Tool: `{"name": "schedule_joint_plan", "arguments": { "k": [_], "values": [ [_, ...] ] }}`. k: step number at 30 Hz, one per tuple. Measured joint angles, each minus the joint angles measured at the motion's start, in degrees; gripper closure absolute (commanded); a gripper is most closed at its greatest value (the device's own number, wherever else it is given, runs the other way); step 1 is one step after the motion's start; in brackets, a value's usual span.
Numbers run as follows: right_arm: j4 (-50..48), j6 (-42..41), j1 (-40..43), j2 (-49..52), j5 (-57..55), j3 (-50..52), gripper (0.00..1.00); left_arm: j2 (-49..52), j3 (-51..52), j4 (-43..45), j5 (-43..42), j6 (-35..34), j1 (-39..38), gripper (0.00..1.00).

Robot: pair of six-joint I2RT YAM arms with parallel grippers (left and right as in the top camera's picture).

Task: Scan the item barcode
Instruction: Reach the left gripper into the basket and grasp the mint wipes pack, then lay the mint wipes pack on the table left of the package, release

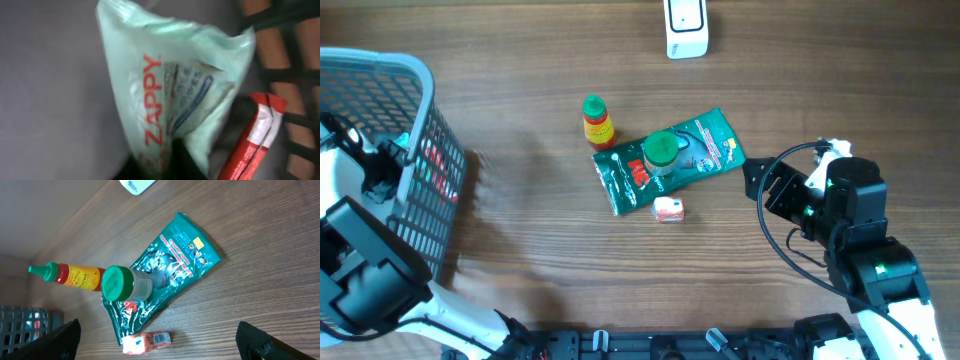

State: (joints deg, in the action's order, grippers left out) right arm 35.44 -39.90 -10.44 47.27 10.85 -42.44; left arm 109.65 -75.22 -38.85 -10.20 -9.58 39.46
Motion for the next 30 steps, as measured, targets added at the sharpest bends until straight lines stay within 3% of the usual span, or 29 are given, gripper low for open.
{"name": "schedule_joint_plan", "arguments": {
  "k": [9,14,18,24,30],
  "values": [
    [0.02,-0.20,0.00,0.00,2.89,0.00,0.00,-6.91,-0.07,-5.44,6.32,-1.60,0.04,0.96],
    [0.07,-0.26,0.00,0.00,3.32,0.00,0.00,-25.24,-0.85,-6.32,5.66,-8.41,0.04,0.96],
    [0.02,-0.42,0.00,0.04,3.32,0.00,0.00,-42.10,-2.45,-9.33,-4.07,-11.82,-0.85,0.96],
    [0.09,-0.42,0.00,2.01,3.32,0.00,0.00,-52.09,-2.43,-15.78,-14.58,-12.22,-13.55,0.96],
    [0.20,-0.42,0.00,8.22,3.32,0.00,0.00,-55.41,-2.43,-20.11,-11.52,-11.06,-30.16,0.96]
  ]
}}
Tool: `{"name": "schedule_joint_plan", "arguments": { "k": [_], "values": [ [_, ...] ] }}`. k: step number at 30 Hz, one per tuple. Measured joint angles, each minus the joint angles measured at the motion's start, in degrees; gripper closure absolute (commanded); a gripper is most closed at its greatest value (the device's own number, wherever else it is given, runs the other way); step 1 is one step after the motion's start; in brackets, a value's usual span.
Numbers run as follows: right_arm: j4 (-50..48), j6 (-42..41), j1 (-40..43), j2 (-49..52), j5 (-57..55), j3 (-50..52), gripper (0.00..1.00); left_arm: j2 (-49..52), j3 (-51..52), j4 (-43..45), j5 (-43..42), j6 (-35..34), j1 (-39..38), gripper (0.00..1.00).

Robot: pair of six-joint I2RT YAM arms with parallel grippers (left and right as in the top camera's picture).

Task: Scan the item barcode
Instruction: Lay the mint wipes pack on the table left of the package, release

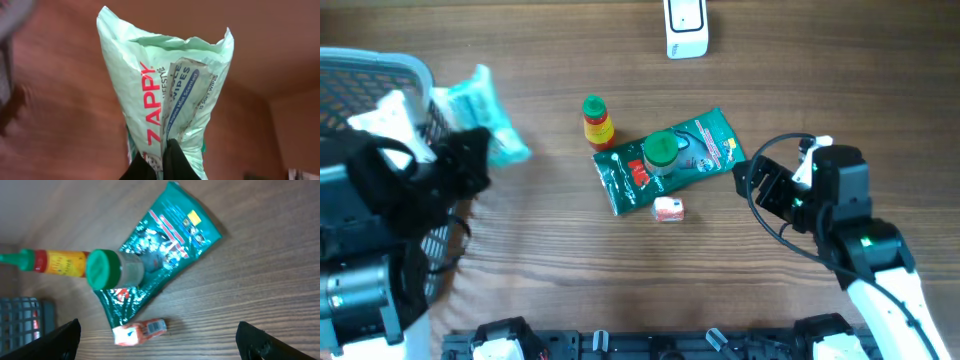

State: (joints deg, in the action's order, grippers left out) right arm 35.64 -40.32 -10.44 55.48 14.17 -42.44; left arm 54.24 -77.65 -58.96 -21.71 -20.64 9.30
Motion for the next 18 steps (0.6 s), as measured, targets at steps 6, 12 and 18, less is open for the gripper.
{"name": "schedule_joint_plan", "arguments": {
  "k": [6,12,18],
  "values": [
    [0.39,0.00,0.00,6.58,0.28,0.00,0.00,1.05,0.02,-5.90,5.92,0.22,-7.93,0.96],
    [3.10,5.79,0.00,6.71,6.21,-0.15,0.00,3.02,0.48,-7.08,7.37,0.22,-10.34,0.96],
    [7.15,7.69,0.00,-6.32,0.76,-1.31,0.00,4.00,3.91,-7.04,7.78,0.22,-10.43,0.96]
  ]
}}
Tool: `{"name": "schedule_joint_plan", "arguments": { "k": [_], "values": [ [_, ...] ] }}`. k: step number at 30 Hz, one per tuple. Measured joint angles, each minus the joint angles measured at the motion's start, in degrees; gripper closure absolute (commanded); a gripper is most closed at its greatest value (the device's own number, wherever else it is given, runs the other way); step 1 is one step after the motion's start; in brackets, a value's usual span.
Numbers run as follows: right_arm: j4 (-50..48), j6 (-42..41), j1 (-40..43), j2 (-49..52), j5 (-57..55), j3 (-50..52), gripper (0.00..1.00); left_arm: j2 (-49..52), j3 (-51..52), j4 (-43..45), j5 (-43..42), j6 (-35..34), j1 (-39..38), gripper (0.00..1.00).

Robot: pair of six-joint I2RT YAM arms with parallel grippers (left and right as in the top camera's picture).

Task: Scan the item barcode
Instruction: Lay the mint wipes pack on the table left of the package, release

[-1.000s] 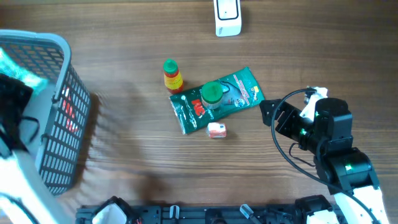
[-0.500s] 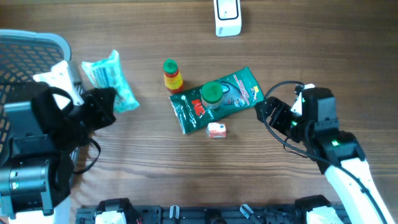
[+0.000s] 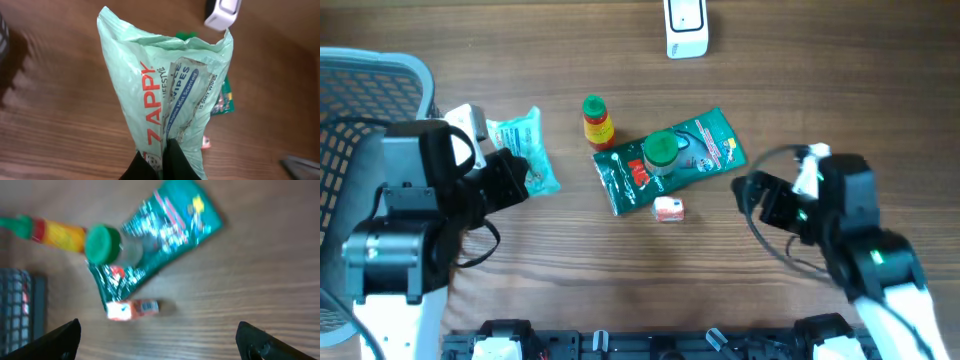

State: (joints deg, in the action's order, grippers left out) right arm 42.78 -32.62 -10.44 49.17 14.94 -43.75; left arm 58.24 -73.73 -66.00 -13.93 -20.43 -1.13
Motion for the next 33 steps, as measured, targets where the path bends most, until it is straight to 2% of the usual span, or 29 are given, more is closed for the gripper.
{"name": "schedule_joint_plan", "arguments": {
  "k": [2,8,17,24,26,27,28,33],
  "values": [
    [0.50,0.22,0.00,-8.02,-3.78,-0.66,0.00,0.11,2.99,-0.07,0.17,0.00,0.00,0.96],
    [0.39,0.61,0.00,-23.76,-14.71,-0.90,0.00,0.24,8.13,1.49,0.63,-0.02,-1.31,0.96],
    [1.90,0.61,0.00,-26.05,-22.12,-0.98,0.00,1.22,16.85,14.64,0.74,-0.04,-16.90,0.95],
    [2.47,0.61,0.00,-26.05,-22.95,-0.98,0.00,9.46,23.74,23.63,1.46,-1.44,-26.64,0.94],
    [3.15,0.61,0.00,-26.05,-22.95,-0.98,0.00,13.51,24.37,24.50,3.76,-3.39,-27.76,0.84],
    [3.72,0.61,0.00,-26.05,-22.97,-0.98,0.00,15.54,24.50,24.50,5.42,-4.87,-28.02,0.70],
    [4.04,0.61,0.00,-26.05,-22.95,-0.98,0.00,16.76,24.55,24.57,6.34,-5.46,-28.04,0.64],
    [4.81,0.61,0.00,-26.05,-22.97,-0.98,0.00,21.81,24.63,27.69,8.52,-9.09,-28.04,0.57]
  ]
}}
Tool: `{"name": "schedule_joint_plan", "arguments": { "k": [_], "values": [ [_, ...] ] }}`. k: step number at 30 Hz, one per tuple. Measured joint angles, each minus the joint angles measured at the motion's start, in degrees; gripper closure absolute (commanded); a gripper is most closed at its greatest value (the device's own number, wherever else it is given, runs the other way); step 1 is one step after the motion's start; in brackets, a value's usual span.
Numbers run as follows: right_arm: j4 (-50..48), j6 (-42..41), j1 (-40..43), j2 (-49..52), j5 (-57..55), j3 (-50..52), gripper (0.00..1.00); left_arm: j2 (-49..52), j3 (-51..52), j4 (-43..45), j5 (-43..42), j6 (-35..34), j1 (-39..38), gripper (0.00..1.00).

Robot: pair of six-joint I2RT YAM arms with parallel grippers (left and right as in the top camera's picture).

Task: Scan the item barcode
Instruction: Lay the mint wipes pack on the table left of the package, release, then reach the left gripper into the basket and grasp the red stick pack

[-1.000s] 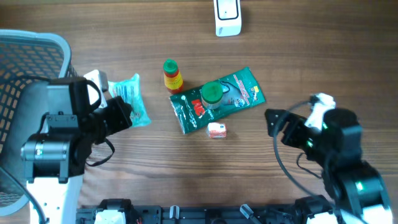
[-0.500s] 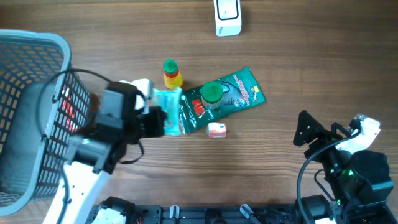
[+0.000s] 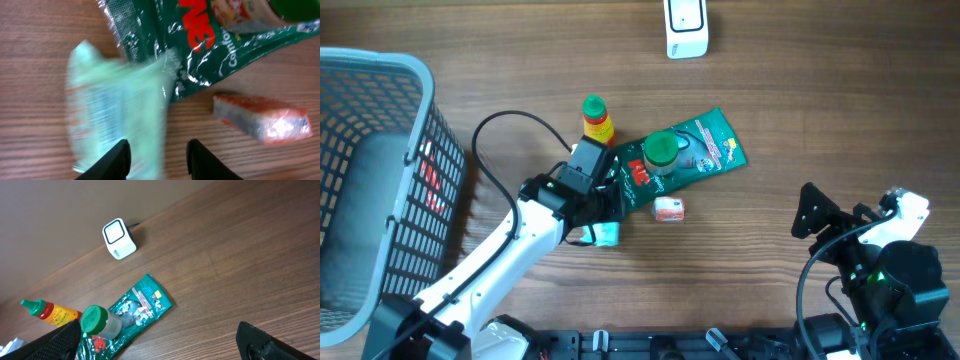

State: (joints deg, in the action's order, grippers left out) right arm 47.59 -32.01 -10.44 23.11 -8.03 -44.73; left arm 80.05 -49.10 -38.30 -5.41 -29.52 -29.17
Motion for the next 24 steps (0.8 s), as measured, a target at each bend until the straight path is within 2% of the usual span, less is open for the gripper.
{"name": "schedule_joint_plan", "arguments": {
  "k": [4,8,13,17,23,24],
  "values": [
    [-0.11,0.00,0.00,0.00,0.00,0.00,0.00,0.09,0.02,5.03,-1.38,-0.46,0.00,0.32],
    [-0.11,0.00,0.00,0.00,0.00,0.00,0.00,-1.68,-0.96,3.63,-2.14,0.50,0.15,0.25],
    [-0.20,0.00,0.00,0.00,0.00,0.00,0.00,-9.84,-13.29,-1.57,-0.66,3.41,5.64,0.02],
    [-0.22,0.00,0.00,0.00,0.00,0.00,0.00,-18.95,-22.34,-1.36,4.28,4.35,14.97,0.00],
    [-0.22,-0.70,0.00,0.00,0.00,0.00,0.00,-24.63,-23.45,-2.27,10.36,5.55,31.12,0.00],
    [-0.22,-1.16,0.00,0.00,0.00,0.00,0.01,-24.46,-23.45,-3.04,10.60,5.73,36.11,0.00]
  ]
}}
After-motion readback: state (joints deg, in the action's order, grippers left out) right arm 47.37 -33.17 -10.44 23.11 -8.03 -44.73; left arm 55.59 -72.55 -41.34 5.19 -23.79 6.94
